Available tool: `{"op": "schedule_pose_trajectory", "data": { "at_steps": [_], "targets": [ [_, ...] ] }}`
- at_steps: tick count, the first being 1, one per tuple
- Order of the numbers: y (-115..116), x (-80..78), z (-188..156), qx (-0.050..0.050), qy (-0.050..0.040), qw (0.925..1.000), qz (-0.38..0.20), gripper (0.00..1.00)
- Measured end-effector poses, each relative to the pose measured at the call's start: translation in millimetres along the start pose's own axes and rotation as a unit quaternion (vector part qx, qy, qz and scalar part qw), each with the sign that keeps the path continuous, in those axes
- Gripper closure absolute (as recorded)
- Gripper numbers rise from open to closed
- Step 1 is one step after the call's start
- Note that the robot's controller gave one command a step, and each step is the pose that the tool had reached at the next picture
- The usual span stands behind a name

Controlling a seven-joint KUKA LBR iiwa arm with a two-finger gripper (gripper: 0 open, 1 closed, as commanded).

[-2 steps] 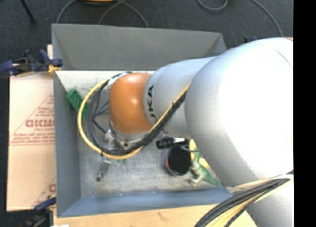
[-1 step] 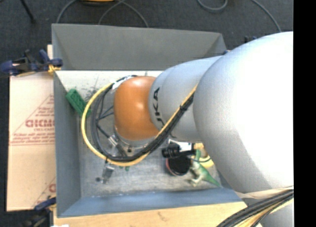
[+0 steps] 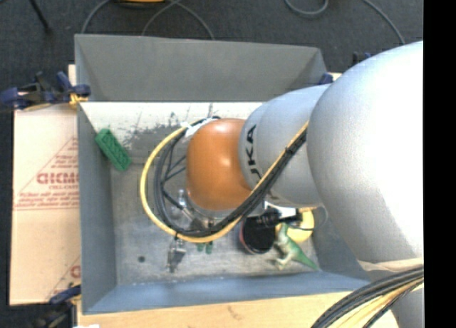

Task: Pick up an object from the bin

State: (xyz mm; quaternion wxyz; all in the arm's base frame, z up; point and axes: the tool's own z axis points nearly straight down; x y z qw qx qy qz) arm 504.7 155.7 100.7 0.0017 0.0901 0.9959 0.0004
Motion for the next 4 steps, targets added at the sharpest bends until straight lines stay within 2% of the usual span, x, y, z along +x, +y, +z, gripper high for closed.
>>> {"op": "schedule_pose_trajectory", "data": {
  "at_steps": [1, 2, 3, 4],
  "targets": [
    [-4.9, 14.6, 12.4, 0.002, 0.0009, 0.9949, -0.101, 0.00],
    [-30.8, 14.5, -2.0, -0.001, 0.0022, 0.9712, -0.238, 0.00],
    [-90.2, -17.7, 4.8, -0.001, 0.0001, 0.9563, -0.292, 1.00],
    [-89.9, -17.6, 4.8, -0.001, 0.0004, 0.9564, -0.292, 0.00]
  ]
}}
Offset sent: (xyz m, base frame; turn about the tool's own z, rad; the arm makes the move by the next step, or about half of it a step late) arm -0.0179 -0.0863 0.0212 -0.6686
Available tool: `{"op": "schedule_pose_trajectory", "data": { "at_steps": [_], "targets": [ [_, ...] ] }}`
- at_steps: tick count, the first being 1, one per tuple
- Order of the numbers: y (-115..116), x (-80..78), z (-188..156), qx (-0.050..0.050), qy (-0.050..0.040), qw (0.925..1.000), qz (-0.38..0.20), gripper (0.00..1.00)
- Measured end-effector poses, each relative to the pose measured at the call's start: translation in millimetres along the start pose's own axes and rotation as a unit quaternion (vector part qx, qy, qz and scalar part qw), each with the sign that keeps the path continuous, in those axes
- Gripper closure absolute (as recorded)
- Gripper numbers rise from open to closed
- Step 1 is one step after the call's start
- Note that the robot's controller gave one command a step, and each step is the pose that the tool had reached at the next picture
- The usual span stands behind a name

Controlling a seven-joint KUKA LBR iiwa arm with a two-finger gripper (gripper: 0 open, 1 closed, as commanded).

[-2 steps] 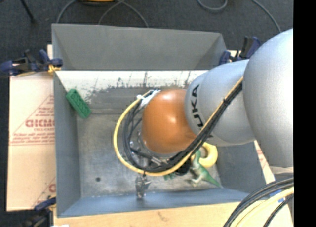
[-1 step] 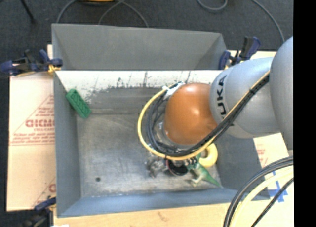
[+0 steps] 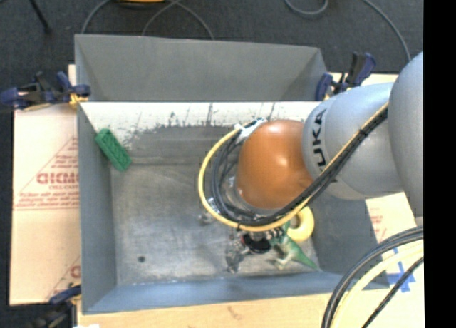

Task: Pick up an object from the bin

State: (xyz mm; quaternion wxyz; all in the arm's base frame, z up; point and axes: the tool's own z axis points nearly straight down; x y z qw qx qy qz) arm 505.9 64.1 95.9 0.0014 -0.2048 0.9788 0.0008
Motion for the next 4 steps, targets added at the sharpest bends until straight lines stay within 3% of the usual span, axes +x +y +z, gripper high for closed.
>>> {"op": "schedule_pose_trajectory", "data": {
  "at_steps": [2, 3, 4],
  "targets": [
    [-13.1, 4.3, -12.5, -0.001, 0.0005, 0.9997, 0.022, 0.00],
    [-52.6, 39.5, -12.2, 0.001, -0.0004, 0.9996, 0.029, 0.00],
    [-80.2, 30.0, 1.7, 0.001, 0.0014, 1.0000, -0.002, 0.00]
  ]
}}
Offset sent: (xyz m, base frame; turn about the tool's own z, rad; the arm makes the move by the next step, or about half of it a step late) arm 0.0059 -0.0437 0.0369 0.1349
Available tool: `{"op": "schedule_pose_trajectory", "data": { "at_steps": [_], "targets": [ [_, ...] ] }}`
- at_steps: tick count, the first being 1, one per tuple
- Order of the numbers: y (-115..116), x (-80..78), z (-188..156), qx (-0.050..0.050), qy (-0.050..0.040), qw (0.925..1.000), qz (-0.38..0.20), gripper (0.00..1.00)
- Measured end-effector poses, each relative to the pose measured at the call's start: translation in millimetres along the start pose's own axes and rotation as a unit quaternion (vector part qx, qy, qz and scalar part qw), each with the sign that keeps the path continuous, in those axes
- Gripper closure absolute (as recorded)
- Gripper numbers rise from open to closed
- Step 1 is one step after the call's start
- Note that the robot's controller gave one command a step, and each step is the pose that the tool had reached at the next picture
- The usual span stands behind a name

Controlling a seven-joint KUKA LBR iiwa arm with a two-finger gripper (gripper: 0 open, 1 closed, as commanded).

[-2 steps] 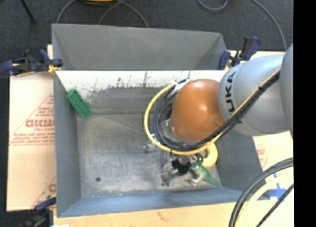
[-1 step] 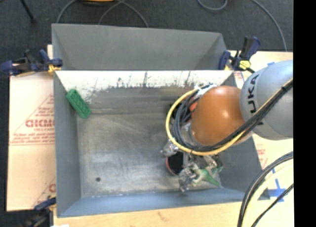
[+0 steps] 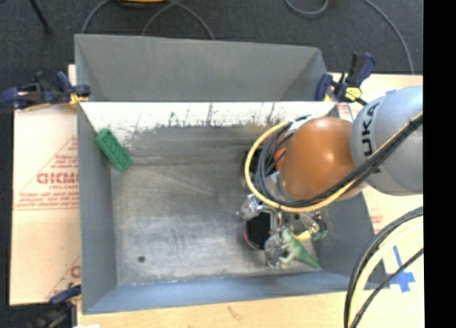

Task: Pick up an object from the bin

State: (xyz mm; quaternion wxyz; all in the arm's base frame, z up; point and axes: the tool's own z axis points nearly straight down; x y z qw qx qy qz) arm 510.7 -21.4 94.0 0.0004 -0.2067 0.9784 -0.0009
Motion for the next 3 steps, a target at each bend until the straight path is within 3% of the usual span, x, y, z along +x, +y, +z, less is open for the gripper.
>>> {"op": "schedule_pose_trajectory", "data": {
  "at_steps": [1, 2, 3],
  "targets": [
    [-13.5, -15.4, 19.4, 0.000, -0.0087, 0.9994, -0.035, 1.00],
    [-13.5, -15.4, 19.3, 0.000, -0.0086, 0.9994, -0.034, 1.00],
    [2.8, -28.1, -125.4, 0.000, -0.0022, 0.9974, -0.071, 1.00]
  ]
}}
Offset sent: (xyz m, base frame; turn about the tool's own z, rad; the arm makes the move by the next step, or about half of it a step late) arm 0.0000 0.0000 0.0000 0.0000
